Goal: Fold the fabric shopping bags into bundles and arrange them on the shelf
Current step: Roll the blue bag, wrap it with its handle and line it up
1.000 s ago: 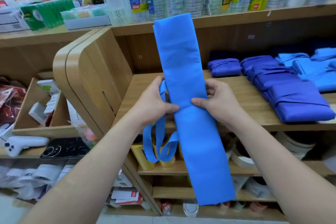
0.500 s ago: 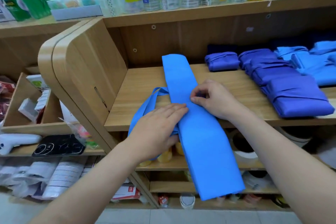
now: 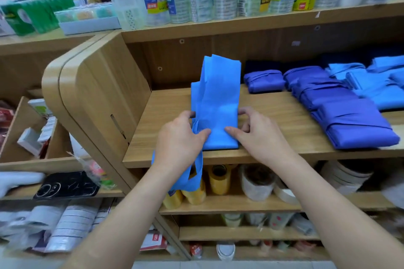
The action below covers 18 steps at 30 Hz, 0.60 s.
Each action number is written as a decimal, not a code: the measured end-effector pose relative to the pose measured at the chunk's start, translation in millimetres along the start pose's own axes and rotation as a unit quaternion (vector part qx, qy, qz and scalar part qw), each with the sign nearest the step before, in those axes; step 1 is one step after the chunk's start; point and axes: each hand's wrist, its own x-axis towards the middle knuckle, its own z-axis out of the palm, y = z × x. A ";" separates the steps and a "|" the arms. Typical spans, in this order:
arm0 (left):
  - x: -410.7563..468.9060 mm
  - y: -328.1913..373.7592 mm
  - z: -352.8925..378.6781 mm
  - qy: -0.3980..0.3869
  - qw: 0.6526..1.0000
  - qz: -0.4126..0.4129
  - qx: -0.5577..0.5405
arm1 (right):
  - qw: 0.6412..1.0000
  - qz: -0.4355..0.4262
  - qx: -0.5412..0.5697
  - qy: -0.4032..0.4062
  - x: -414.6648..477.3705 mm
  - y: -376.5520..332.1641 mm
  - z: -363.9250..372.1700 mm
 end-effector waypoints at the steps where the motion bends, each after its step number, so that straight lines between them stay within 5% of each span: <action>1: 0.1 -1.3 -0.1 0.004 1.000 0.008 0.017 | 1.000 0.006 0.006 0.001 -0.3 -3.5 -0.9; 10: 0.8 -3.3 -13.4 -0.048 0.998 0.040 -0.020 | 0.992 0.029 -0.120 -0.028 9.1 -23.8 -1.6; 13: -4.1 -2.9 -21.8 -0.020 0.993 0.068 0.089 | 0.989 0.037 -0.139 -0.034 10.2 -30.3 -0.7; 16: -7.4 2.8 -37.5 0.116 0.934 0.281 0.188 | 0.994 0.021 -0.095 -0.040 7.8 -30.0 1.0; 18: -9.5 14.2 -46.9 0.047 0.895 0.410 0.172 | 0.995 -0.022 -0.091 -0.040 8.2 -27.0 2.5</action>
